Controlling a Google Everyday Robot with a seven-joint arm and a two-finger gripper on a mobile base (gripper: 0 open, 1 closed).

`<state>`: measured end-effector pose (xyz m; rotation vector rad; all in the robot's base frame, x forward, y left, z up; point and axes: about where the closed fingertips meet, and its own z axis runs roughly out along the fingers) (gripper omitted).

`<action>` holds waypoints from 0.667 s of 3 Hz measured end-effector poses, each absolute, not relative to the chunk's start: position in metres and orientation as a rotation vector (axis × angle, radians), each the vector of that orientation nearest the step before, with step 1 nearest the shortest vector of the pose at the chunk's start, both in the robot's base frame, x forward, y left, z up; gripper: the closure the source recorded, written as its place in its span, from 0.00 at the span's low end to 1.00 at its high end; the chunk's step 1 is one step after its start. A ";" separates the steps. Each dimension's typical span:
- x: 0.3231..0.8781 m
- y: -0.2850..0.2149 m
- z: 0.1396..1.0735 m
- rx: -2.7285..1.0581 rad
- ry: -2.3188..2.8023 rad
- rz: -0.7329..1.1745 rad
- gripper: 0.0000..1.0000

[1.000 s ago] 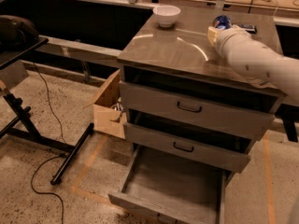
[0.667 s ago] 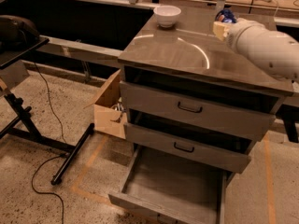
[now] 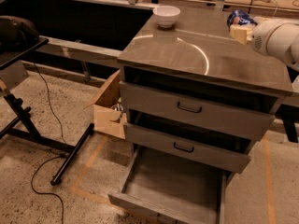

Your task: Place pepsi can into bottom drawer

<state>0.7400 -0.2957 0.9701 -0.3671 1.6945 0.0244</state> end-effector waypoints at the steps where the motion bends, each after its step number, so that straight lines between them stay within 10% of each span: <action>1: 0.740 -0.296 0.969 -0.368 1.696 0.025 1.00; 2: 0.732 -0.297 0.972 -0.384 1.699 0.060 1.00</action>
Offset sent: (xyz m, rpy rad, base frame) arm -0.0430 -0.0121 0.0148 0.0686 0.0524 0.1507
